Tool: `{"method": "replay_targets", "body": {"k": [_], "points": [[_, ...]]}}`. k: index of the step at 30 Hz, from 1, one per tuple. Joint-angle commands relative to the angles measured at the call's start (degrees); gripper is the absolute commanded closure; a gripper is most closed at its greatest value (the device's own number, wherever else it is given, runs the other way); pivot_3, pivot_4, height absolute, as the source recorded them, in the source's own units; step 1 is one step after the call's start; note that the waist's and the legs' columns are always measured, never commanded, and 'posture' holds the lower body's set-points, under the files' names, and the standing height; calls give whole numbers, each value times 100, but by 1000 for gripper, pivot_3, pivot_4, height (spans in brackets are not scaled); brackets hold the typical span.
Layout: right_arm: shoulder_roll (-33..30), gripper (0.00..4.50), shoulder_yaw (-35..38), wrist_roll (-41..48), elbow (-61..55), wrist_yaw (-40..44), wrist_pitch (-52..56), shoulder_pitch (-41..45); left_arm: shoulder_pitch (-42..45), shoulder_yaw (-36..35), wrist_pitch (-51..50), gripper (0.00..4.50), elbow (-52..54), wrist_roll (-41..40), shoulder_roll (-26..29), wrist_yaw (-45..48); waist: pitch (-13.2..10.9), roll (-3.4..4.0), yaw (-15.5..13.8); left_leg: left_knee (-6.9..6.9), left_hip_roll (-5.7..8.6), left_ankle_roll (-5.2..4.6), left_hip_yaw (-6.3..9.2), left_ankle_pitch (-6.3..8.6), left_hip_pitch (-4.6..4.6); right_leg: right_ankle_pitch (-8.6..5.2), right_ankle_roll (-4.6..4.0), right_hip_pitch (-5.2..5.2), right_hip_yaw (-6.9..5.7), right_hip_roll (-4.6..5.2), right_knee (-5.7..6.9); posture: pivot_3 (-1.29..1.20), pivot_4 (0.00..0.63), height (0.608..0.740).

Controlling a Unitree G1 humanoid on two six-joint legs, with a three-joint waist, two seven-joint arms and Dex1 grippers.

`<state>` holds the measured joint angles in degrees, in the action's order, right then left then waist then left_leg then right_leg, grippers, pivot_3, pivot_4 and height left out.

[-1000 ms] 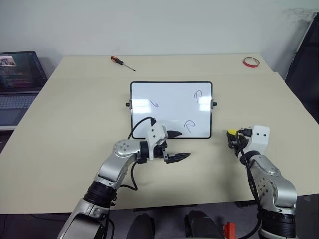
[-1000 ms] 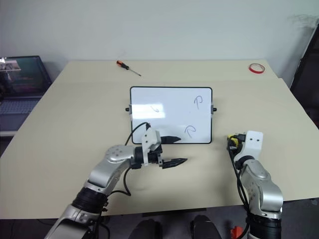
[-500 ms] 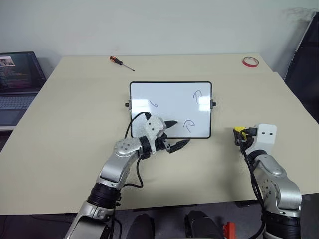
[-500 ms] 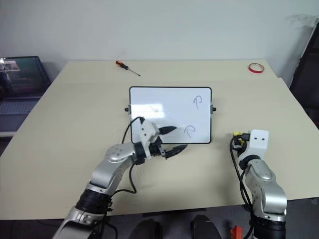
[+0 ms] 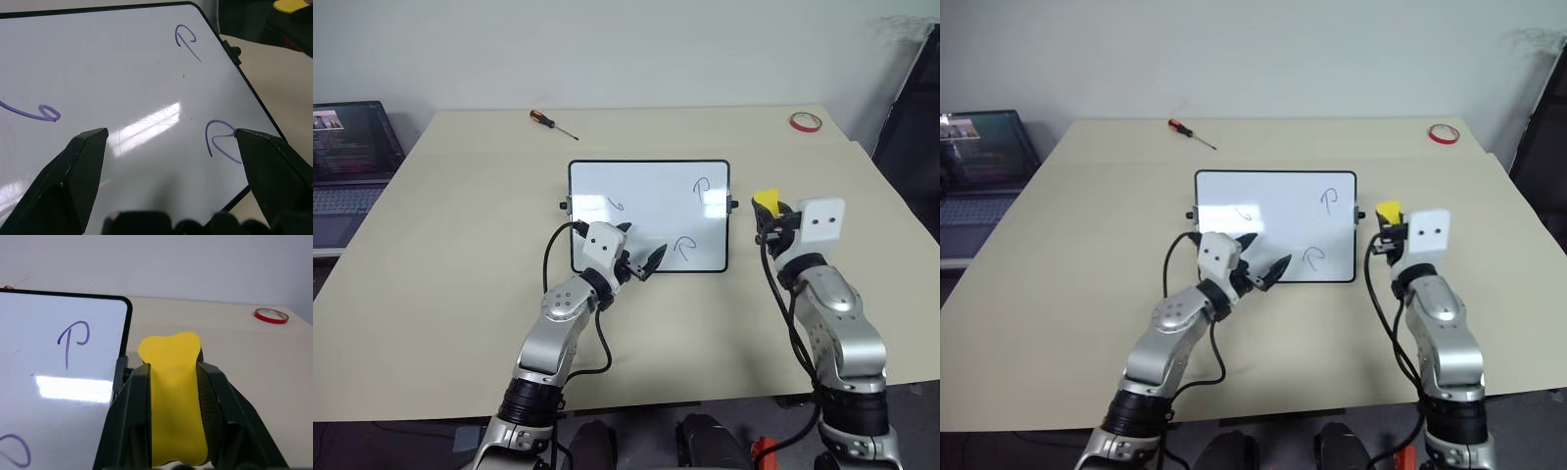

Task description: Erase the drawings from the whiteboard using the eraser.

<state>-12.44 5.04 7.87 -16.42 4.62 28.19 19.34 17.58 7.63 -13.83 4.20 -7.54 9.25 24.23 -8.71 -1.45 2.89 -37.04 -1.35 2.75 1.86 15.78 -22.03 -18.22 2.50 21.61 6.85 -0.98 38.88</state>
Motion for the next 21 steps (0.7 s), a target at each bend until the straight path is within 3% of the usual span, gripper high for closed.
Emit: {"method": "replay_targets", "body": {"k": [1,9,21], "points": [[102,3535,-181,-84,436,97,-442,514,163,-7,263,0,-2,60,-33,-41,0,0,10,0,-1,0,0,0,0,0,0,1,0,0,1,0,150,740],[396,3535,-377,-177,1846,238,-1205,1502,271,-60,429,0,-155,115,-48,-48,0,0,16,0,-1,0,-3,0,-3,0,-1,4,0,5,1,0,150,740],[535,3535,-517,-290,2550,433,-1585,1753,175,-25,376,0,-49,116,-56,-27,0,1,18,1,-5,0,-3,0,-7,1,-1,11,-1,8,7,0,150,740]]}}
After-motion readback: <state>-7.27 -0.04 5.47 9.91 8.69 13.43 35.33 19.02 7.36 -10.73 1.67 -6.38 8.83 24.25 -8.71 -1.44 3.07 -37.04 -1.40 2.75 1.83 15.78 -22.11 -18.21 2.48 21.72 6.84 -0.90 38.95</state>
